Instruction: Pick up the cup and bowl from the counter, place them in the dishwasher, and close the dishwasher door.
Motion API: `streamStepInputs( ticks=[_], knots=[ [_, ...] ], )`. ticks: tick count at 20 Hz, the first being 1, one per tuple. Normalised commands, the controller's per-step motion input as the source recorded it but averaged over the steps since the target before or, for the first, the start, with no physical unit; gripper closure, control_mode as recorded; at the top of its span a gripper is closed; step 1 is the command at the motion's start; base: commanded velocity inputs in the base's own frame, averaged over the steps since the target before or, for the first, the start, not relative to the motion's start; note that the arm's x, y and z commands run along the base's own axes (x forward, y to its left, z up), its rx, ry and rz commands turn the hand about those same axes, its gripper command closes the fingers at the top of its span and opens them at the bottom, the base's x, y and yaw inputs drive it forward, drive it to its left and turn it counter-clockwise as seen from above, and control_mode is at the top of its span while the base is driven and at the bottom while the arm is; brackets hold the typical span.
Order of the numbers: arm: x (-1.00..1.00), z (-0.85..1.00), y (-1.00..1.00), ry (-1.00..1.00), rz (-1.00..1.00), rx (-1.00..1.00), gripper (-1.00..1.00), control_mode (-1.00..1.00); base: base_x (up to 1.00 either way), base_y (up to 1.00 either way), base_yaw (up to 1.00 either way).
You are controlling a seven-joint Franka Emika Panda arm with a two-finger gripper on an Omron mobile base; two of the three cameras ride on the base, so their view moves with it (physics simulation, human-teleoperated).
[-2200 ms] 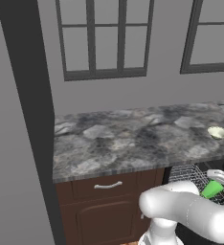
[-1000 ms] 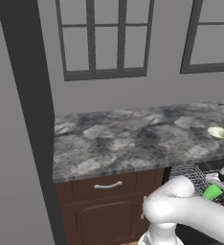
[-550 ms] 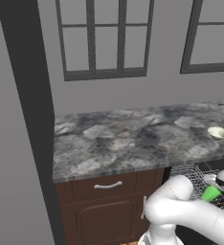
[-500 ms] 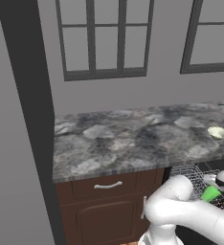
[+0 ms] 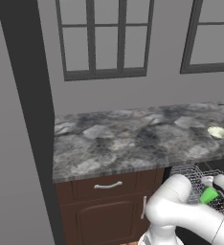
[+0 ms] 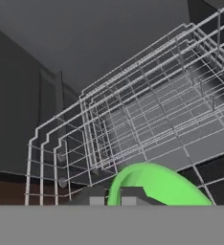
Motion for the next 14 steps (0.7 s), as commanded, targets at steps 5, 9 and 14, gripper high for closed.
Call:
streamStepInputs(
  ticks=[5, 9, 14],
  knots=[
    [0.17, -0.34, -0.15, 0.03, -0.01, 0.00, 1.00, -1.00, 0.00, 0.00, 0.00],
    [0.19, -0.34, -0.15, 0.03, -0.02, 0.00, 1.00, -1.00, 0.00, 0.00, 0.00],
    [0.19, -0.34, -0.11, 0.03, -0.01, 0.00, 1.00, -1.00, 0.00, 0.00, 0.00]
  ],
)
